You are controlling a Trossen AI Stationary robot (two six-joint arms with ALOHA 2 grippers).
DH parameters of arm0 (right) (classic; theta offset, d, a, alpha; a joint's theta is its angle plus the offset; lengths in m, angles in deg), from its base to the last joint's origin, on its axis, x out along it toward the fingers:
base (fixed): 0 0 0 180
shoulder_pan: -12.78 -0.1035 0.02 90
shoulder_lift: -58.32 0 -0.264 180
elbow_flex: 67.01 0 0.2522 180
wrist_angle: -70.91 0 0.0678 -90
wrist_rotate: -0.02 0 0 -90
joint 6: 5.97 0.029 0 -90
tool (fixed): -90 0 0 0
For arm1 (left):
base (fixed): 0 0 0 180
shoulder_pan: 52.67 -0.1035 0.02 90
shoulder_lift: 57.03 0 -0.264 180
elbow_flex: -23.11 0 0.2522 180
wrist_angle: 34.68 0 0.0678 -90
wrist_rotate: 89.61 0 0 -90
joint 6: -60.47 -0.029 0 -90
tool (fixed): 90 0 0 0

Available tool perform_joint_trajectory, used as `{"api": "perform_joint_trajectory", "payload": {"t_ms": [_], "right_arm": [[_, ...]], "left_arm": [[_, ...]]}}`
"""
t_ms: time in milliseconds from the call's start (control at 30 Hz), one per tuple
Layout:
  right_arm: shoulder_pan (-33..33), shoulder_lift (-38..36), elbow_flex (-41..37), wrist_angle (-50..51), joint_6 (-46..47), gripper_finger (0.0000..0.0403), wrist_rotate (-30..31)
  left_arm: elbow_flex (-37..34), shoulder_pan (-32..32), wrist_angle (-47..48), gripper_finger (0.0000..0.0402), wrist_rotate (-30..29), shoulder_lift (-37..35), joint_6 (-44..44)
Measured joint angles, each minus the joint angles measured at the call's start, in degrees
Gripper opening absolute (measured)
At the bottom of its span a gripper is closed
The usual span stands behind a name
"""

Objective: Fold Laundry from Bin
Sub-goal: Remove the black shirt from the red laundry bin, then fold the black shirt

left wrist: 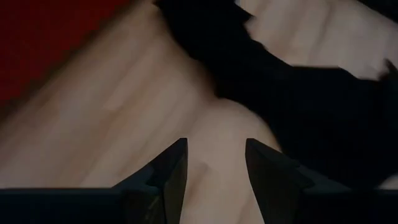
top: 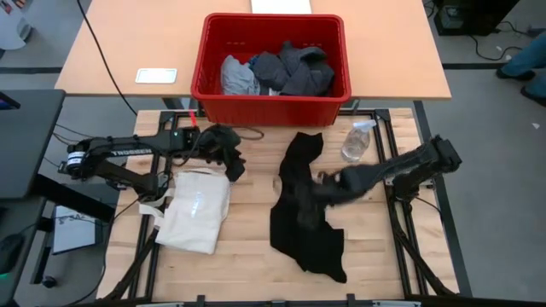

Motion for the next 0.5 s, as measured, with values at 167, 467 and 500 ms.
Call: {"api": "perform_joint_trajectory", "payload": {"t_ms": [167,467,500], "right_arm": [[12.4,-2.4,0.0,-1.6,-6.1,0.0179,2.3],[34.9,-0.7,0.0,-5.7,-14.4,0.0173,-2.3],[37.1,-0.7,0.0,-6.5,-15.3,0.0173,-1.8]], "left_arm": [[0.0,-7.2,-1.9,0.0166,1.6,1.7,-5.6],[0.0,-26.9,-7.3,0.0166,16.8,9.1,-17.1],[0.0,-28.7,-8.5,0.0166,18.6,10.0,-17.7]]}}
